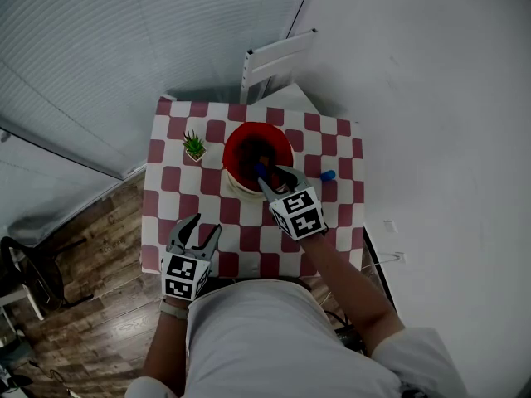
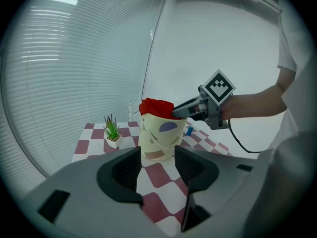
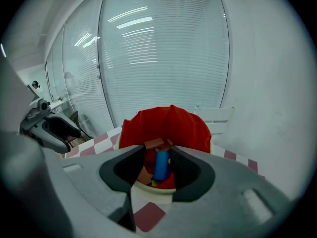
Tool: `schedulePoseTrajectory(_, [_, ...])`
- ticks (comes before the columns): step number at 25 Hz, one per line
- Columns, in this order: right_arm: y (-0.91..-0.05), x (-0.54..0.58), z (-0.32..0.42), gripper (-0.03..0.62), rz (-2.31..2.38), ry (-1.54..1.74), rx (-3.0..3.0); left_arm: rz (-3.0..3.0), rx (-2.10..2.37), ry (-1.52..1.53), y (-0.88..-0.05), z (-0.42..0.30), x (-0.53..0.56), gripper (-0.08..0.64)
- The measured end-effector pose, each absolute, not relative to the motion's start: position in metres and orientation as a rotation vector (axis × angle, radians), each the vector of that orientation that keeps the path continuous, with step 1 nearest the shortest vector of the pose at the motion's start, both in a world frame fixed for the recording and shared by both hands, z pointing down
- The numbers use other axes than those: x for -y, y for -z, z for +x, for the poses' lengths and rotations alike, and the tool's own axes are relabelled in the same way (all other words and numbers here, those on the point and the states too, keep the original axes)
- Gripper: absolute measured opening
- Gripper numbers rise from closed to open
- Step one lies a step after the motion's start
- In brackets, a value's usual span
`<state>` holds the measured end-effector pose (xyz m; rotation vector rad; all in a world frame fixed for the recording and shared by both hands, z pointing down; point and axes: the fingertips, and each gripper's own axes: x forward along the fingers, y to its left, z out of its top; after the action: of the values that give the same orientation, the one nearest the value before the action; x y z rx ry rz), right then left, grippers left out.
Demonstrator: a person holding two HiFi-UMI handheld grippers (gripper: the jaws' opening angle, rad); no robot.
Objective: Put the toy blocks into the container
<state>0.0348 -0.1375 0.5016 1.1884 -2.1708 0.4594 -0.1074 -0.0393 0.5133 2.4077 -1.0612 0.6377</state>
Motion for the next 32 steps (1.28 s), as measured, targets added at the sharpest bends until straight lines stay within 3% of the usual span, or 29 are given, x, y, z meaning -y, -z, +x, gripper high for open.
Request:
schedulePoseTrajectory(17, [-0.480,0.115,0.089,0.153,1.406,-0.462,2.144,2.498,0.946,-0.674,-0.511,-0.076,0.039,0.195])
schedulePoseTrajectory(32, [-0.534,0.074,0.193,0.153,1.529,-0.570,1.964,2.512,0.874,-0.752,-0.518,-0.033,0.028,0.195])
